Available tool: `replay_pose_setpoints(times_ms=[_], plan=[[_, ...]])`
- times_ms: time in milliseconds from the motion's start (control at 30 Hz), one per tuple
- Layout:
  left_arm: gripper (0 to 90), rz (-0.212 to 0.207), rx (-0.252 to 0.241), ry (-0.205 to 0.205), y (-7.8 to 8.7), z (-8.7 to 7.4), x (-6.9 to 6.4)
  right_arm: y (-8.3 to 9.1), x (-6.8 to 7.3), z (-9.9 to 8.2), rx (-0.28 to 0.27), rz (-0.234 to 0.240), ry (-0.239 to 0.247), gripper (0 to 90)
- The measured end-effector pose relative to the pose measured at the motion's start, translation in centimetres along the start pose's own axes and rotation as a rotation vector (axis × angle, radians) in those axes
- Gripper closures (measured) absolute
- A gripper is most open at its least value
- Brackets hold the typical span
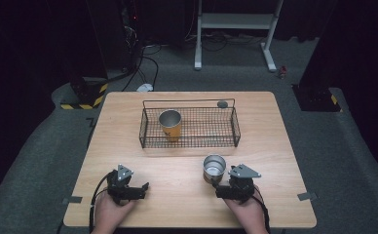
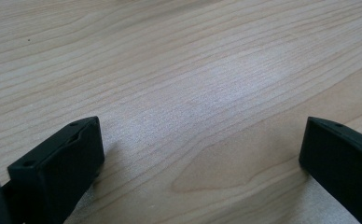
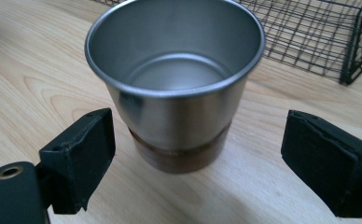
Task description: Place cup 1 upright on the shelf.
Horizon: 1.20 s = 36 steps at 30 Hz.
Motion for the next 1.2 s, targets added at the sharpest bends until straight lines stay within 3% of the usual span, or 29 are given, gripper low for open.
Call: replay_pose_setpoints(times_ms=[133,333,633,967,1200], plan=[[0.5,0.004,-0.002,0.003,0.0,0.0,0.0,-0.7,0.1,0.4,-0.001,0.003,0.009,9.9],[0.8,0.007,-0.002,0.004,0.0,0.1,0.1,-1.7,0.0,0.9,-0.033,0.047,-0.01,9.3],[1.4,0.009,-0.002,0.007,0.0,0.1,0.1,-2.9,-0.1,1.2,-0.048,0.028,0.014,9.9],[2.5,0.012,-0.003,0.017,0.0,0.0,0.1,-3.1,0.2,1.7,-0.065,0.028,0.067,18.0],[2.5,0.013,-0.004,0.019,0.0,0.0,0.1,-2.9,0.3,1.6,-0.059,0.024,0.065,18.3]])
Point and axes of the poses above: each handheld gripper's, and its own axes: y roughly backward along the jaws, z roughly out of its top, x roughly to its left, the point moved 3 cm from there along -y, roughly forward along the jaws, and after that the axes turned 10 degrees about z, right-handed, at the moved point
